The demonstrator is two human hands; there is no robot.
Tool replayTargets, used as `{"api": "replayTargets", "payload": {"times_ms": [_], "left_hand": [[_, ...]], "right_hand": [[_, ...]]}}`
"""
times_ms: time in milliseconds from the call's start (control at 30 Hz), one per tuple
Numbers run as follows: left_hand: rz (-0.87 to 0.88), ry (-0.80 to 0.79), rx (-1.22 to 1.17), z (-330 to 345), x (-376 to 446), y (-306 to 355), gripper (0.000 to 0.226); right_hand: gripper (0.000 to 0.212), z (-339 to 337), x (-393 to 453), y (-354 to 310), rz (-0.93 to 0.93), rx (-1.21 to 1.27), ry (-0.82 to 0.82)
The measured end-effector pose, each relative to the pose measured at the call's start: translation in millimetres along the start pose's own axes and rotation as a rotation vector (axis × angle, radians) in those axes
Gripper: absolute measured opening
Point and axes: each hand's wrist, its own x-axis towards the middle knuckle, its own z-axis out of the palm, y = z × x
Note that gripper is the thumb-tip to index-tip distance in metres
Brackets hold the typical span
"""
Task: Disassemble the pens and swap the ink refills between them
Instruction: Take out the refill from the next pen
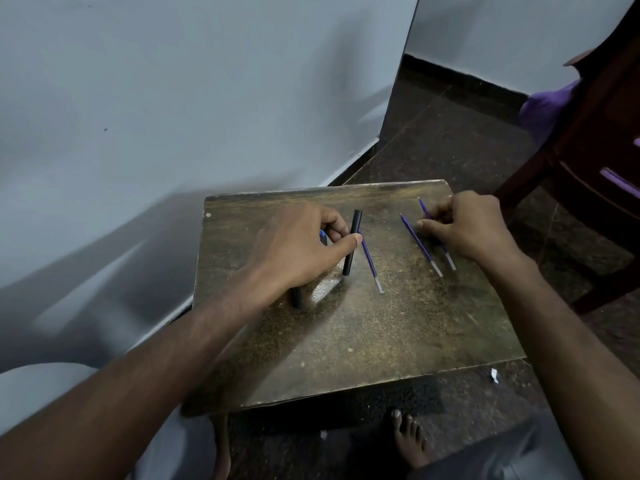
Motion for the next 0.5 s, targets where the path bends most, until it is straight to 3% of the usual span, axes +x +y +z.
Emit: {"api": "replayTargets", "payload": {"times_ms": [133,233,400,500], "left_hand": [[0.01,0.016,0.012,0.7,0.5,-1.2,0.023],[0.019,0.02,0.022,0.6,0.4,-1.4,0.023],[0.023,0.02,0.031,-0.2,1.3,-1.8,0.024],[0.023,0.016,0.039,-0.4,1.3,-1.6,0.024]], "right_hand": [[0.009,3.1,3.4,2.1,0.029,-0.046,-0.002],[0.022,3.7,4.3,2.9,0.027,-0.051,-0.012],[0.007,5.0,5.4,0.3,0.034,-0.038,-0.032],[0.008,3.9,4.0,-1.5,0.022,-0.034,-0.027]]}}
